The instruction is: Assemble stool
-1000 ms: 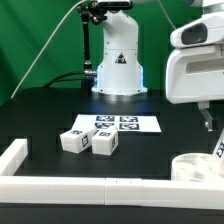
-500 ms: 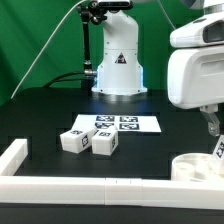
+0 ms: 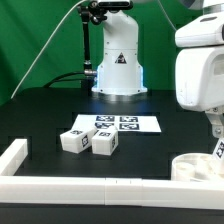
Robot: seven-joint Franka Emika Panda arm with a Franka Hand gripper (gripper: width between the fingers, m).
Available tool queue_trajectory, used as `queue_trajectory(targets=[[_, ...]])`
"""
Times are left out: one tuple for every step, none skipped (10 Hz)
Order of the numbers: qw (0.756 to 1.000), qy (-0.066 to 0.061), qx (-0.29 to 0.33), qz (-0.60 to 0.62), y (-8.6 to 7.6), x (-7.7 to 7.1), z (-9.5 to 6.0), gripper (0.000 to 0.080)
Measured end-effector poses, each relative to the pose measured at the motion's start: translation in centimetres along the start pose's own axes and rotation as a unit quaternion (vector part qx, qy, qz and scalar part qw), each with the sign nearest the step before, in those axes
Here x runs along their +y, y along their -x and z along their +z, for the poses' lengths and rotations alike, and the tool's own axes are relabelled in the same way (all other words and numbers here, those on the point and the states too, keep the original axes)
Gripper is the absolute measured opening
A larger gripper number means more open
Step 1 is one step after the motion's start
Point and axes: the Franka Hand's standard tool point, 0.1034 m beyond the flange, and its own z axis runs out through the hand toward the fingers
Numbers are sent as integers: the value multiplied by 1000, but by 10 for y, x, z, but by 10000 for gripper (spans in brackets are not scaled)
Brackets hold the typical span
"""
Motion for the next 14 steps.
queue_trajectory(targets=[[999,3,-3,-52,1,0,2,649],[995,8,-5,-100,2,-1,3,649],[988,12,-9,-154,3,-1,4,649],[980,16,-9,-196,2,0,3,649],[970,20,-13,-242,2,1,5,649],[964,20,-15,-264,3,2,7,649],[952,22,-21,-305,5,3,8,649],[937,25,-28,-348,6,6,9,649],[933,26,-29,-358,7,6,9,649],[934,26,-29,-356,8,6,9,649],[934,26,-29,-355,8,7,9,551],[934,26,-29,-355,8,7,9,551],[934,25,-30,-354,8,7,9,357],[936,25,-30,-350,8,7,9,338]])
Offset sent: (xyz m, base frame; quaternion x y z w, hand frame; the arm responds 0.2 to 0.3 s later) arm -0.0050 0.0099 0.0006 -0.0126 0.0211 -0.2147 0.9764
